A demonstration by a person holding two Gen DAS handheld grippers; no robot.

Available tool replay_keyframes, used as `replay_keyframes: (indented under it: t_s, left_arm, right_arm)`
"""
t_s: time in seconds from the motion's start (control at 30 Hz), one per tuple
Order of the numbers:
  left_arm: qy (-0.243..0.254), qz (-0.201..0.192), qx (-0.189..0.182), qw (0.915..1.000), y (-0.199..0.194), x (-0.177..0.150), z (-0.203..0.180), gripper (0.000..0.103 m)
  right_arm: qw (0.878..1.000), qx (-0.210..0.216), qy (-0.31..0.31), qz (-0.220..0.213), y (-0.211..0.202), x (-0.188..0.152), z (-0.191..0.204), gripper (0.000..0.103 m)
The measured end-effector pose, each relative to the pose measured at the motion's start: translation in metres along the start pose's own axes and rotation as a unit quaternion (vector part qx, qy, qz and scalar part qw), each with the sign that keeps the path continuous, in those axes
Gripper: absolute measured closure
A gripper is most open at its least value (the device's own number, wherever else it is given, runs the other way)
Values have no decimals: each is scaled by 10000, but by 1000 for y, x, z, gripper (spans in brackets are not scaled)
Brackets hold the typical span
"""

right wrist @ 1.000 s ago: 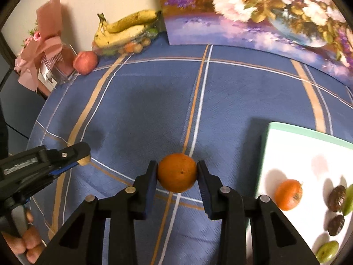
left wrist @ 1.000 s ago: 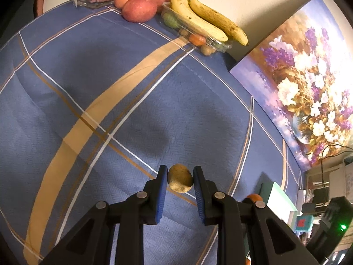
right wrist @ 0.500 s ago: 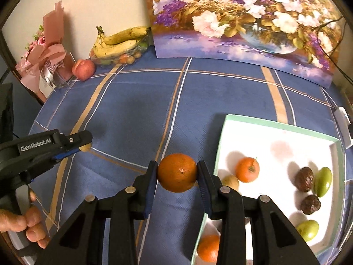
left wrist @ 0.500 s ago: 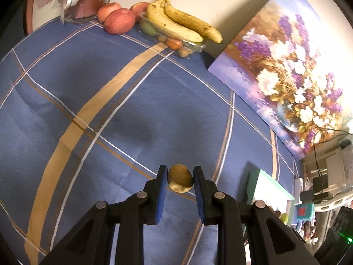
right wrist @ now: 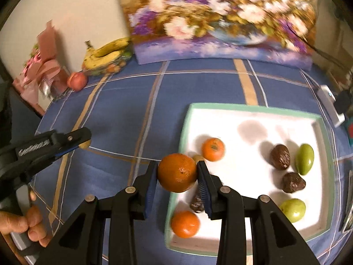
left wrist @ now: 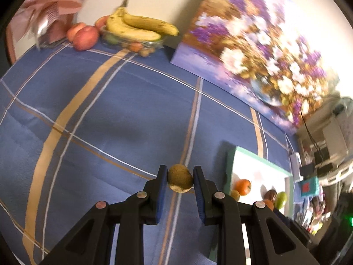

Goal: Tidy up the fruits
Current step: 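Carry the tangerine with the right tool while the left tool carries the small brown fruit over the tray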

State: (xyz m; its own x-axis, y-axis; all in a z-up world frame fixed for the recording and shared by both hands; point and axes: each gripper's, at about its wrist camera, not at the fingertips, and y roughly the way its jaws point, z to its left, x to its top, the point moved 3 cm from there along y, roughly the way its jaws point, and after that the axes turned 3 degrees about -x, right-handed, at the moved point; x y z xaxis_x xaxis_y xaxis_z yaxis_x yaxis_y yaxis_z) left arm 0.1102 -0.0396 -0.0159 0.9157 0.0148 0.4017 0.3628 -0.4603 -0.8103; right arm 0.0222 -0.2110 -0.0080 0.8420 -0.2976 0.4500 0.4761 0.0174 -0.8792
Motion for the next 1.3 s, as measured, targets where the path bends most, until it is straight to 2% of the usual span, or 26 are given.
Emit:
replay_keyframes:
  t_s: [0.3,0.47,0.63,0.93,1.3]
  left_arm:
    - [822,365,-244,9956,15,-26,-69,78]
    - [1489,651,-258,9864,28,-55,-114,78]
    - [1811,978,-441,9776,44,-81,-145,78]
    - [1987,1467,-294,9686,75,-111,-158,78]
    - [2038,1668,-22,9647,98,-123,-156,78]
  right_arm:
    - [9944,-568,886,35,-6,-4,-89,65]
    - [9870,-954,1290,-52,-17,-9,-134,65]
    - [9809,-1176,1545,-57,-22,-16,-167,65]
    - [9766,-1293,1719,1,-23,-26,-190,65]
    - [9720,-1301,1910,431,7,-40,-207,65]
